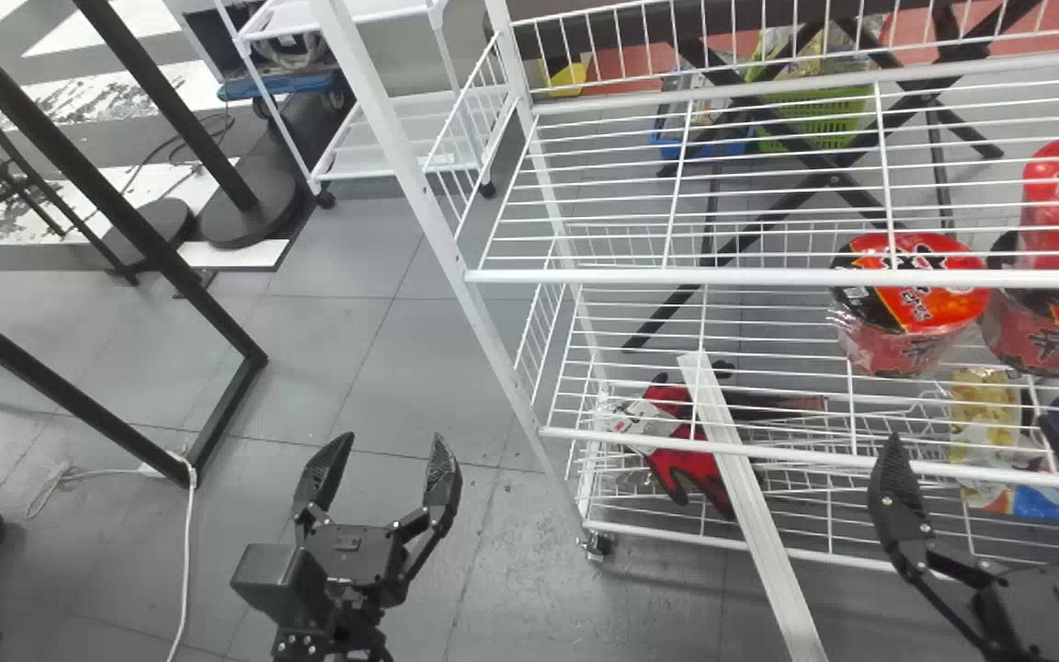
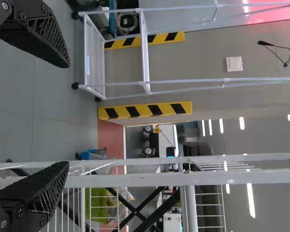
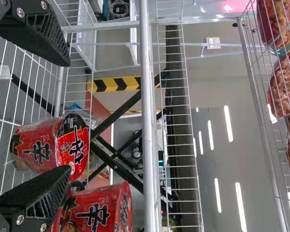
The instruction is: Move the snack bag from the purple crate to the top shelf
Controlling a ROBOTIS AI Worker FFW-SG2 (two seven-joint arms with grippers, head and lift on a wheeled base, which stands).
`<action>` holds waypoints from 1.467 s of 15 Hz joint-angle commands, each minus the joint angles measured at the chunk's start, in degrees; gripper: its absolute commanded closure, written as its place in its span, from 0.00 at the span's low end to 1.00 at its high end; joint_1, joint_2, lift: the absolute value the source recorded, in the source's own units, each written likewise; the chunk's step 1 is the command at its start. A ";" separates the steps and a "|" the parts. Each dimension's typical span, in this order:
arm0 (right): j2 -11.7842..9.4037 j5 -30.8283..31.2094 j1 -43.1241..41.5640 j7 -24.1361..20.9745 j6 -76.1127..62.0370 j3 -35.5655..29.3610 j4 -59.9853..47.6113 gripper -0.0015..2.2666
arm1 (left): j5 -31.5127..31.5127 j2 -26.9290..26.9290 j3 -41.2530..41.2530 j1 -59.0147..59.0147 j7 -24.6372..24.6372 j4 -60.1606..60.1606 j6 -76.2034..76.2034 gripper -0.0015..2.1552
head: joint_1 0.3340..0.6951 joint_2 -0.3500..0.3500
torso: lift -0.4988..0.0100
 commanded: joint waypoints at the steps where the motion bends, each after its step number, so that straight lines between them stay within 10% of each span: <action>1: 0.31 0.38 -0.07 -0.51 3.05 0.46 -0.66 0.02 | 0.00 0.01 0.00 0.00 0.00 -0.04 -0.07 0.05 | 1.00 1.00 | 0.09; 13: 0.31 -2.69 5.73 -0.78 17.11 -2.09 -14.02 0.01 | 0.53 -0.08 1.23 0.44 0.00 -0.04 -0.42 0.05 | 1.00 1.00 | 0.09; 22: -1.06 -19.66 13.90 5.11 44.00 -23.97 -32.30 0.02 | 1.58 0.10 1.67 -0.26 -0.18 2.34 -1.83 0.05 | 1.00 0.91 | 0.09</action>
